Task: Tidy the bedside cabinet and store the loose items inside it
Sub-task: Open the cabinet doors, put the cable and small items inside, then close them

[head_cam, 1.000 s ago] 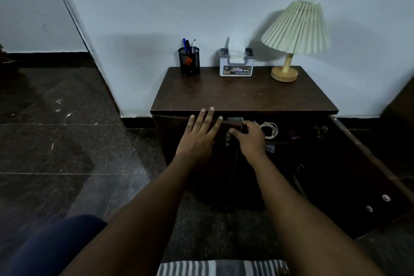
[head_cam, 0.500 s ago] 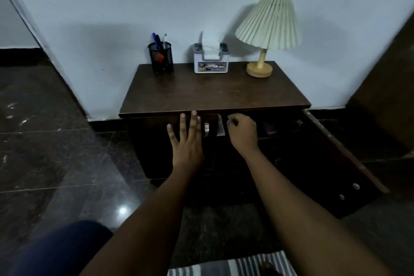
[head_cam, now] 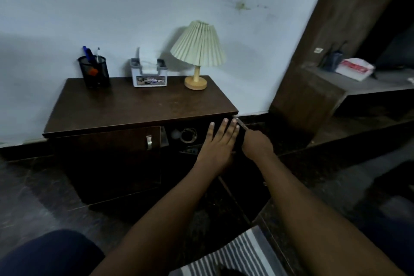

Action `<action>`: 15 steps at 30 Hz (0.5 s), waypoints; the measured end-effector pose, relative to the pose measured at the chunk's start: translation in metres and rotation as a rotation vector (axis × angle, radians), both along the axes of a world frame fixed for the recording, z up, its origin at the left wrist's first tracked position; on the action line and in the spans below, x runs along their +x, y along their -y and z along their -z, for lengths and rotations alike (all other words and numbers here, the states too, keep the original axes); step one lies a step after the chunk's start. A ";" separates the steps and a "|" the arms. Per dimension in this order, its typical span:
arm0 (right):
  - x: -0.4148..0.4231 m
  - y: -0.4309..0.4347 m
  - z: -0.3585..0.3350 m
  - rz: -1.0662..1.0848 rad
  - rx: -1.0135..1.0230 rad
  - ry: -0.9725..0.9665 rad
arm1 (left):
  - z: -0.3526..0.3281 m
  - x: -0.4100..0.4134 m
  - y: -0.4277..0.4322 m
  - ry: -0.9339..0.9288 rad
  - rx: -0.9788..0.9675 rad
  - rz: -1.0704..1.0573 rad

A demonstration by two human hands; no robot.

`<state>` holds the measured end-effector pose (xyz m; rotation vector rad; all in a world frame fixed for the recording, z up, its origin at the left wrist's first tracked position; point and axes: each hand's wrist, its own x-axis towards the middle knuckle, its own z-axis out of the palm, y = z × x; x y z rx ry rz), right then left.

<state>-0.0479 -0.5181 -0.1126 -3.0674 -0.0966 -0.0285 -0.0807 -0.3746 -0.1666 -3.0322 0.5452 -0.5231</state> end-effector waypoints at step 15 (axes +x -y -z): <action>0.012 -0.079 0.042 0.238 1.121 -0.039 | -0.014 -0.016 -0.075 -0.312 -0.119 -0.142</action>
